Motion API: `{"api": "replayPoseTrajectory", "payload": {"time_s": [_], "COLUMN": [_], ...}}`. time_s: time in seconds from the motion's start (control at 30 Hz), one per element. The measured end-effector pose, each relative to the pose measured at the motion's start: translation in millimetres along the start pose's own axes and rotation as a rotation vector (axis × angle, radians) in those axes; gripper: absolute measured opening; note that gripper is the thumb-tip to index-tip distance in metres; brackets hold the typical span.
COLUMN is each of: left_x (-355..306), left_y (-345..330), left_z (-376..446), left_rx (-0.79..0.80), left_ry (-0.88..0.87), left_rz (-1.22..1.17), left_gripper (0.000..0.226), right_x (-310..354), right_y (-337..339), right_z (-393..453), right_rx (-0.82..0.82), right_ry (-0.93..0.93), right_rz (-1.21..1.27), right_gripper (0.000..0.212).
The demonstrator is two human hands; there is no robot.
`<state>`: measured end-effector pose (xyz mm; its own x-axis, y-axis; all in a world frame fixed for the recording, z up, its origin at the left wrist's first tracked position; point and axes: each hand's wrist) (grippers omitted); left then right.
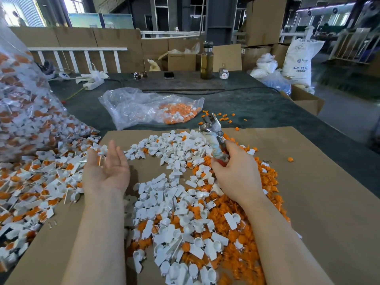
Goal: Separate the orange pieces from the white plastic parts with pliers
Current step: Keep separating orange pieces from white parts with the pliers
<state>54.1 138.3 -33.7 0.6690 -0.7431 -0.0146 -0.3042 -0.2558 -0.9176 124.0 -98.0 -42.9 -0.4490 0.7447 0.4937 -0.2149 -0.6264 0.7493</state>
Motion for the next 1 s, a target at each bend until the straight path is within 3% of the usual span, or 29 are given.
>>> {"api": "replayPoseTrajectory", "payload": {"time_s": [0.07, 0.17, 0.27, 0.37, 0.5, 0.7, 0.87, 1.0], "left_x": [9.3, 33.9, 59.0, 75.6, 80.8, 81.9, 82.4, 80.7], "left_y": [-3.7, -3.5, 7.6, 19.8, 28.2, 29.7, 27.3, 24.1], "left_z": [-8.0, -24.3, -26.2, -16.6, -12.1, -12.0, -13.2, -17.2], "left_rx": [0.051, 0.243, 0.561, 0.711, 0.771, 0.755, 0.71, 0.74], "left_ry": [-0.023, -0.215, -0.406, -0.6, -0.66, -0.723, -0.673, -0.569], "left_rz": [0.444, 1.249, 1.846, 2.314, 2.453, 2.465, 2.513, 2.325], "left_gripper": [0.041, 0.017, 0.017, 0.025, 0.035, 0.018, 0.009, 0.009], "right_x": [0.1, 0.4, 0.2, 0.3, 0.5, 0.9, 0.5, -0.3], "right_y": [0.6, 1.3, 1.5, 1.5, 1.9, 1.9, -0.3, -2.6], "right_z": [-0.2, 0.4, 0.4, 0.4, 0.2, 0.0, -0.2, 1.7], "right_rx": [-0.028, -0.049, -0.05, -0.051, -0.05, -0.046, -0.024, 0.008], "right_ry": [-0.017, -0.051, -0.056, -0.049, -0.049, -0.044, -0.037, -0.051], "right_rz": [-0.002, 0.007, 0.008, 0.003, -0.006, -0.024, -0.017, -0.01], "right_gripper": [0.014, 0.013, 0.012, 0.012, 0.013, 0.014, 0.018, 0.018]}}
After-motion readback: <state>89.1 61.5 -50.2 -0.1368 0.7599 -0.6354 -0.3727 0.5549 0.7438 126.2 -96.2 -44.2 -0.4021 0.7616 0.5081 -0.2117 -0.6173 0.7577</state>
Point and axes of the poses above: each hand's wrist, its own z-axis towards the middle knuckle, its own y-axis out of the back of the hand, x = y × z, and after that the axes turned 8 degrees about -z, right-handed
